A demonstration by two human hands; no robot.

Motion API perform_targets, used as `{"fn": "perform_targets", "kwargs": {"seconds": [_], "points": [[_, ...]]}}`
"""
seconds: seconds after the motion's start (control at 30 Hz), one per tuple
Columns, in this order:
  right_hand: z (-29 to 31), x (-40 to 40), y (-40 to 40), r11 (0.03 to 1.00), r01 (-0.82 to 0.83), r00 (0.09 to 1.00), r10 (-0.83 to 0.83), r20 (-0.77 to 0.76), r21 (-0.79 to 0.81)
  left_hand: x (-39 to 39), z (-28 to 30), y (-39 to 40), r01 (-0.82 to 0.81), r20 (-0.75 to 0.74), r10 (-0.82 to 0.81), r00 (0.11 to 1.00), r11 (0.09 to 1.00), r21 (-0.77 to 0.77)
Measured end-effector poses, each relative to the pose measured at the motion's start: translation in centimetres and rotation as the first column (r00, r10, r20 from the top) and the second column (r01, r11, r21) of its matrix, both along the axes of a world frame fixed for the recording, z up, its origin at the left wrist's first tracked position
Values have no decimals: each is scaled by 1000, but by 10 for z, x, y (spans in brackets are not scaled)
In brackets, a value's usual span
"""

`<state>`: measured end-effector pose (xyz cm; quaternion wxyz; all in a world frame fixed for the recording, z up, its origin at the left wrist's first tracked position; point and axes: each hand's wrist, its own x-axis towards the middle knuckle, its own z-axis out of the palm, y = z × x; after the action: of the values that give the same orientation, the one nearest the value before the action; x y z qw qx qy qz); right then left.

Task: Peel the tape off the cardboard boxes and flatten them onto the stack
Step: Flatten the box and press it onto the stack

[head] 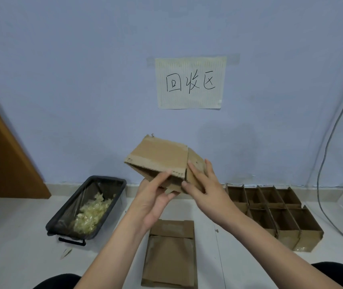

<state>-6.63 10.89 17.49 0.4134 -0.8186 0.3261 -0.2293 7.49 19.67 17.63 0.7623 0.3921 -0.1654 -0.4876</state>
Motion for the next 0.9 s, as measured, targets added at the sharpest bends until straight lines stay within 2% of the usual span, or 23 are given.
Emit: {"fn": "perform_targets", "kwargs": {"seconds": [0.1, 0.17, 0.23, 0.3, 0.33, 0.4, 0.47, 0.5, 0.57, 0.63, 0.67, 0.7, 0.73, 0.77, 0.8, 0.83, 0.9], "points": [[-9, 2, 4, 993, -108, 992, 110, -57, 39, 1, 5, 2, -33, -134, 34, 990, 999, 11], [-13, 3, 5, 990, -131, 989, 134, -55, 59, 3, 0, 2, -78, -173, 85, 981, 996, 47], [-11, 5, 4, 998, -50, 999, 50, -10, 34, 3, -3, 1, -105, -196, 114, 974, 993, 56], [-10, 6, -2, 993, 117, 993, -117, 30, -4, 4, -4, 0, -112, -203, 120, 972, 992, 51], [-7, 6, -5, 981, 186, 980, -189, 56, 53, 4, -2, 1, -107, -193, 113, 975, 993, 41], [-7, 4, -15, 904, 227, 942, -298, 155, 362, 3, 1, 1, -99, -181, 103, 978, 995, 34], [-5, -1, -22, 758, 83, 915, -315, 251, 647, 2, 1, 0, -63, -183, 69, 981, 997, 37], [-2, -4, -24, 714, 10, 911, -296, 289, 700, 3, -1, 0, -46, -185, 54, 981, 998, 48], [2, -10, -28, 725, 10, 893, -316, 320, 688, 10, -7, -2, -87, -132, 103, 986, 989, 120], [6, -16, -34, 793, 93, 875, -353, 330, 602, 23, -16, -1, -234, 68, 224, 972, 942, 239], [10, -20, -37, 853, 161, 889, -343, 302, 496, 32, -23, 1, -333, 279, 251, 927, 892, 306], [13, -24, -41, 913, 234, 915, -323, 240, 334, 39, -27, 4, -447, 529, 222, 819, 825, 345], [14, -28, -45, 952, 268, 941, -291, 171, 148, 46, -30, 7, -544, 741, 157, 653, 778, 315], [13, -31, -48, 967, 254, 961, -253, 109, 0, 52, -34, 8, -592, 876, 103, 470, 773, 227], [13, -32, -50, 975, 205, 978, -201, 58, -90, 54, -33, 9, -582, 941, 66, 333, 799, 150], [13, -31, -50, 980, 142, 990, -142, 10, -138, 54, -31, 8, -545, 962, 27, 272, 828, 131], [11, -27, -47, 989, 32, 997, -41, -62, -143, 52, -26, 5, -472, 964, -120, 237, 853, 222]]}}
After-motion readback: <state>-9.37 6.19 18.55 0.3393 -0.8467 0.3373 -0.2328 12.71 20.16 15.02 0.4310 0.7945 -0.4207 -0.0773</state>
